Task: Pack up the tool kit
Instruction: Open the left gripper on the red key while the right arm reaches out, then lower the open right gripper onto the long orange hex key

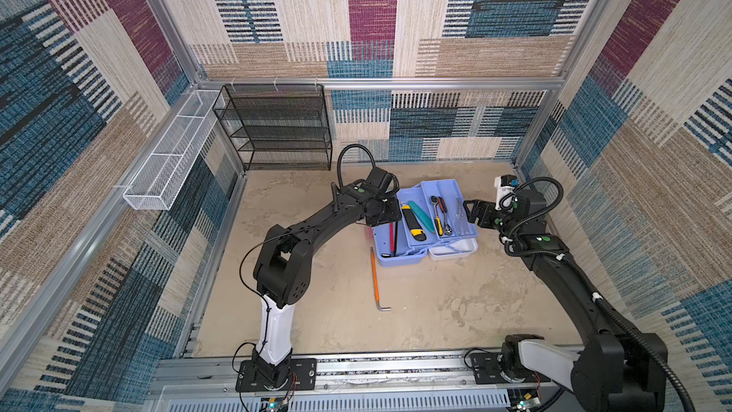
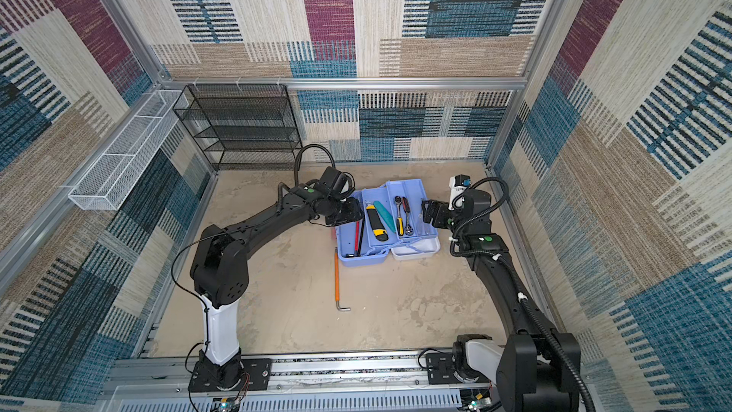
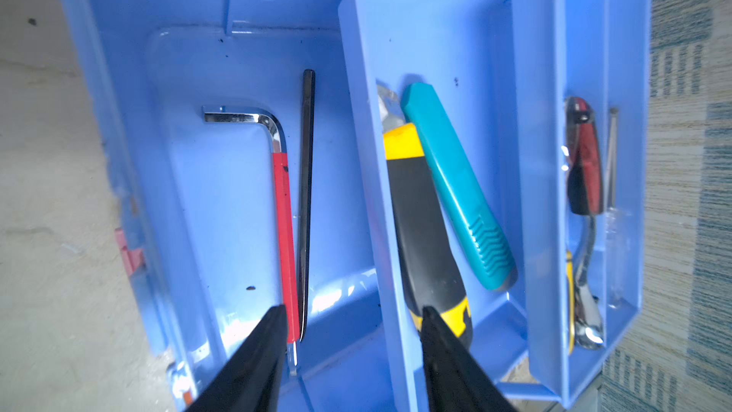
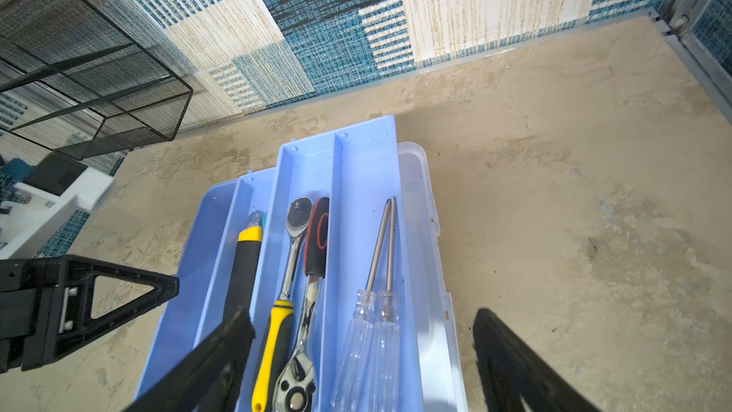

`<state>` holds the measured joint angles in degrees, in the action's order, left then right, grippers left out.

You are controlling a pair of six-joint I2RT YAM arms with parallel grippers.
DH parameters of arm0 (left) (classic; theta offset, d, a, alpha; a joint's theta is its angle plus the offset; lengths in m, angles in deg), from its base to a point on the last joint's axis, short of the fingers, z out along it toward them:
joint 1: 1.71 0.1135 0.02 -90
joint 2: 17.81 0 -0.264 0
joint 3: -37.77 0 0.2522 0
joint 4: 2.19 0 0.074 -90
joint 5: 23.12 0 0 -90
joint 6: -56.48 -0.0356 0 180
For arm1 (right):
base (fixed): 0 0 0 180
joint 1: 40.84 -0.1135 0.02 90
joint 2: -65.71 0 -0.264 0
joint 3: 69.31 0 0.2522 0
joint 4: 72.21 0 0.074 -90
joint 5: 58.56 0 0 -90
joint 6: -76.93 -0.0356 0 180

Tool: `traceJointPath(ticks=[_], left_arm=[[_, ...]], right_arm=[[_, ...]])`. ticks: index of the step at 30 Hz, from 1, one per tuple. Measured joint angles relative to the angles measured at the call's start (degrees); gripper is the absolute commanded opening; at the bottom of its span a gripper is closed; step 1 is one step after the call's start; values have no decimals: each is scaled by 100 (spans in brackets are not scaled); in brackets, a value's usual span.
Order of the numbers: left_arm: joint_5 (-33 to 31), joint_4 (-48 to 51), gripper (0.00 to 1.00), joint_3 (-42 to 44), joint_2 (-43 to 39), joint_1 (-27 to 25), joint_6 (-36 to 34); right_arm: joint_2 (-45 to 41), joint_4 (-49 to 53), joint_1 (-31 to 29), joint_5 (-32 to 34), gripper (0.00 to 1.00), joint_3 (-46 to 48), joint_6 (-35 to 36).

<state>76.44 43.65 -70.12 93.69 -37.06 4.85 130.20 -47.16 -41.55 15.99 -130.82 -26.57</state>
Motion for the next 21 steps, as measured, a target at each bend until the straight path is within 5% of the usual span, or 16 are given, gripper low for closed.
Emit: traceJointPath(ticks=[8, 21], left_arm=[[-470, -315, 72, 1403, -1294, 26, -116], [-935, -833, 75, 3967, -3104, 428, -297]], right_arm=[[-640, 297, -1021, 291, 85, 125, -485], [-243, 455, -4448, 2306, 78, 651, -2166]])
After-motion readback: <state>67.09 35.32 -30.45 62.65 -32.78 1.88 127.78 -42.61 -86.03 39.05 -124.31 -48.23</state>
